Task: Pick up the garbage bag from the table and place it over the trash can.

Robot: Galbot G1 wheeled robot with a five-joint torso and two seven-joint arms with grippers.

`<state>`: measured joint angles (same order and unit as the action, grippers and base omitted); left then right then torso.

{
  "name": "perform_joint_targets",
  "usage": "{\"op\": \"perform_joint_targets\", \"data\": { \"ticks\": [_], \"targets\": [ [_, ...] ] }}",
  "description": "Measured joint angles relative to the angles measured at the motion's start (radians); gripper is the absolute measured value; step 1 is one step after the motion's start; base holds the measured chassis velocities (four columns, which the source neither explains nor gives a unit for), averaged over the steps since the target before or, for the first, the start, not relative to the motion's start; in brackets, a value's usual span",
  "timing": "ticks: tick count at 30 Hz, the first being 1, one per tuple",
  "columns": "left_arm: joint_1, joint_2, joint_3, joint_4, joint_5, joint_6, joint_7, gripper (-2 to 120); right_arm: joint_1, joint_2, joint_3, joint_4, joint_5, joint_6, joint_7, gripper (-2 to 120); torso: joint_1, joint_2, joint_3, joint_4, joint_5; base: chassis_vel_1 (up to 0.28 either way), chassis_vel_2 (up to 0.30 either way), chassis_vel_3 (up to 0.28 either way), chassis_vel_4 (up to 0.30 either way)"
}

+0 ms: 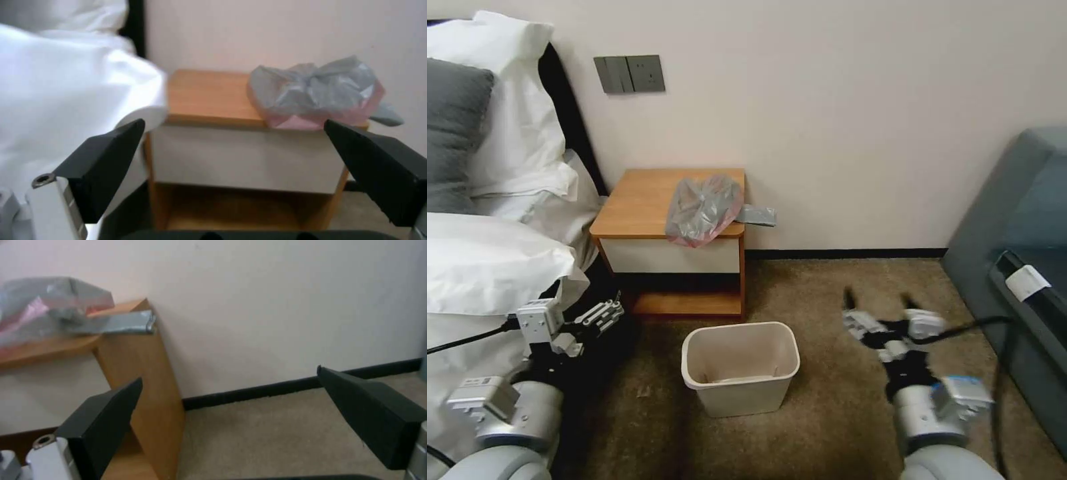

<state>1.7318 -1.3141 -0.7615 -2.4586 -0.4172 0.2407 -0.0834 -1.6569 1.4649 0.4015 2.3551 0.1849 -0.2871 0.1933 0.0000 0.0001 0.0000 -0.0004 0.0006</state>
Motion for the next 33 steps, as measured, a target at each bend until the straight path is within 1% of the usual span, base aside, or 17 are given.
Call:
{"op": "perform_joint_targets", "data": {
  "ticks": [5,8,9,11,12,15,16,17,18,19,20,23,24,25,28,29,33],
  "targets": [
    [-0.019,0.013,0.018,0.043,0.007,-0.058,-0.009,100,0.047,-0.041,0.004,-0.053,0.05,0.016,0.01,100,0.0,0.0,0.0,0.0001,-0.0008,0.0,0.0,0.0,0.0],
    [0.009,0.0,0.018,0.045,0.034,-0.1,0.005,100,0.114,-0.064,0.006,-0.087,0.191,-0.017,0.024,100,0.0,0.0,0.0,0.0004,-0.0006,0.0,0.0,0.0,0.0],
    [0.009,0.0,0.018,0.045,0.034,-0.1,0.005,100,0.114,-0.064,0.006,-0.087,0.191,-0.017,0.024,100,0.0,0.0,0.0,0.0004,-0.0006,0.0,0.0,0.0,0.0],
    [0.023,-0.021,0.018,0.044,0.071,-0.128,0.017,100,0.165,-0.074,0.008,-0.101,0.344,-0.056,0.034,100,0.0,0.0,0.0,0.0004,-0.0005,0.0,0.0,0.0,0.0],
    [0.023,-0.021,0.018,0.044,0.071,-0.128,0.017,100,0.165,-0.074,0.008,-0.101,0.344,-0.056,0.034,100,0.0,0.0,0.0,0.0004,-0.0005,0.0,0.0,0.0,0.0],
    [0.05,-0.042,0.018,0.024,0.102,-0.143,0.036,100,0.229,-0.087,0.017,-0.119,0.558,-0.101,0.053,100,0.0,0.0,0.0,0.0004,-0.0005,0.0,0.0,0.0,0.0],
    [0.05,-0.042,0.018,0.024,0.102,-0.143,0.036,100,0.229,-0.087,0.017,-0.119,0.558,-0.101,0.053,100,0.0,0.0,0.0,0.0004,-0.0005,0.0,0.0,0.0,0.0],
    [0.057,-0.045,0.017,0.019,0.107,-0.146,0.039,100,0.248,-0.09,0.021,-0.13,0.621,-0.109,0.053,100,0.0,0.0,0.0,0.0005,-0.0006,0.0,0.0,0.0,0.0],
    [0.075,-0.047,0.011,0.006,0.114,-0.152,0.048,100,0.304,-0.093,0.032,-0.164,0.775,-0.134,0.057,100,0.0,0.0,0.0,0.0004,-0.0003,0.0,0.0,0.0,0.0],
    [0.079,-0.047,0.008,0.001,0.114,-0.152,0.05,100,0.329,-0.093,0.036,-0.181,0.84,-0.143,0.06,100,0.0,0.0,0.0,0.0005,-0.0005,0.0,0.0,0.0,0.0],
    [0.079,-0.047,0.008,0.001,0.114,-0.152,0.05,100,0.329,-0.093,0.036,-0.181,0.84,-0.143,0.06,100,0.0,0.0,0.0,0.0005,-0.0005,0.0,0.0,0.0,0.0],
    [0.087,-0.04,-0.002,-0.012,0.105,-0.152,0.053,100,0.424,-0.085,0.039,-0.252,1.03,-0.168,0.072,100,0.0,0.0,0.0,0.0003,-0.0005,0.0,0.0,0.0,0.0],
    [0.09,-0.034,-0.008,-0.02,0.091,-0.149,0.053,100,0.494,-0.072,0.036,-0.315,1.146,-0.177,0.077,100,0.0,0.0,0.0,0.0004,-0.0006,0.0,0.0,0.0,0.0],
    [0.09,-0.034,-0.008,-0.02,0.091,-0.149,0.053,100,0.494,-0.072,0.036,-0.315,1.146,-0.177,0.077,100,0.0,0.0,0.0,0.0004,-0.0006,0.0,0.0,0.0,0.0],
    [0.1,-0.028,-0.016,-0.032,0.074,-0.143,0.053,100,0.602,-0.041,0.033,-0.442,1.3,-0.186,0.088,100,0.0,0.0,0.0,0.0005,-0.0007,0.0,0.0,0.0,0.0],
    [0.1,-0.028,-0.016,-0.032,0.074,-0.143,0.053,100,0.602,-0.041,0.033,-0.442,1.3,-0.186,0.088,100,0.0,0.0,0.0,0.0005,-0.0007,0.0,0.0,0.0,0.0],
    [0.11,-0.033,-0.021,-0.042,0.057,-0.138,0.052,100,0.71,-0.011,0.03,-0.624,1.411,-0.189,0.091,100,0.0,0.0,0.0,0.0004,-0.0006,0.0,0.0,0.0,0.0]
  ]
}}
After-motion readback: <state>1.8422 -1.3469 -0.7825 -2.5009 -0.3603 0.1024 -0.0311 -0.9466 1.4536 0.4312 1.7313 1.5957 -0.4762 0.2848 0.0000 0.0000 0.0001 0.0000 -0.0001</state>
